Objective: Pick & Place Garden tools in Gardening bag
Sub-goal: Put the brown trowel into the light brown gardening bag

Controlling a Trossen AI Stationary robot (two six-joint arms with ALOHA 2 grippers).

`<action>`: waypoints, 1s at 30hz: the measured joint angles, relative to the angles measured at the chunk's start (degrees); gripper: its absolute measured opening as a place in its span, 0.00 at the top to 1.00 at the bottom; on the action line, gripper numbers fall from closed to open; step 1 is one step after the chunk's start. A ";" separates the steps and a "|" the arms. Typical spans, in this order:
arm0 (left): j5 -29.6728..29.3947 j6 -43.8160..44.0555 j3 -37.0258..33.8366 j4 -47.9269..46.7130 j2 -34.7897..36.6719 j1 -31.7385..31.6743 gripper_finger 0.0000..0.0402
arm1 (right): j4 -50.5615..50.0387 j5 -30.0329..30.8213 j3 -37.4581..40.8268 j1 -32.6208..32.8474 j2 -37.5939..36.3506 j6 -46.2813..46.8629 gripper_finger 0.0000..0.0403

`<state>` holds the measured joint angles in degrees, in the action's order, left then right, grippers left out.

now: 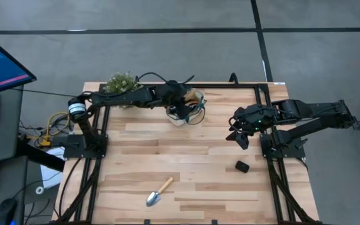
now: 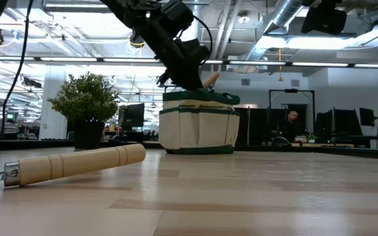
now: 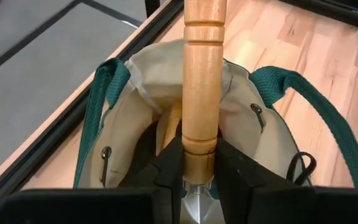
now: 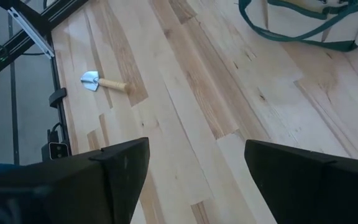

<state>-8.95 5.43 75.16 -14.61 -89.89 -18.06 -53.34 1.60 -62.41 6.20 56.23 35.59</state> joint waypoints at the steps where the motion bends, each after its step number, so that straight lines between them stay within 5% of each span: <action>1: 0.00 0.00 0.00 -0.02 0.00 0.00 0.84 | 0.00 0.01 0.00 0.00 0.01 0.00 0.37; 7: 0.81 -0.09 0.00 0.59 0.00 0.28 0.82 | 0.00 0.01 0.00 0.00 0.02 0.00 0.37; 19: -0.07 -11.01 0.02 23.70 4.38 1.09 0.84 | 0.15 0.44 0.00 0.04 0.00 0.46 0.37; 30: 0.99 -4.67 -0.04 3.20 4.37 1.05 0.84 | 0.20 1.48 0.00 0.02 0.01 0.44 0.37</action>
<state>-7.96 0.76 75.11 -11.41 -85.52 -17.02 -53.15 3.08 -62.41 6.22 56.25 36.03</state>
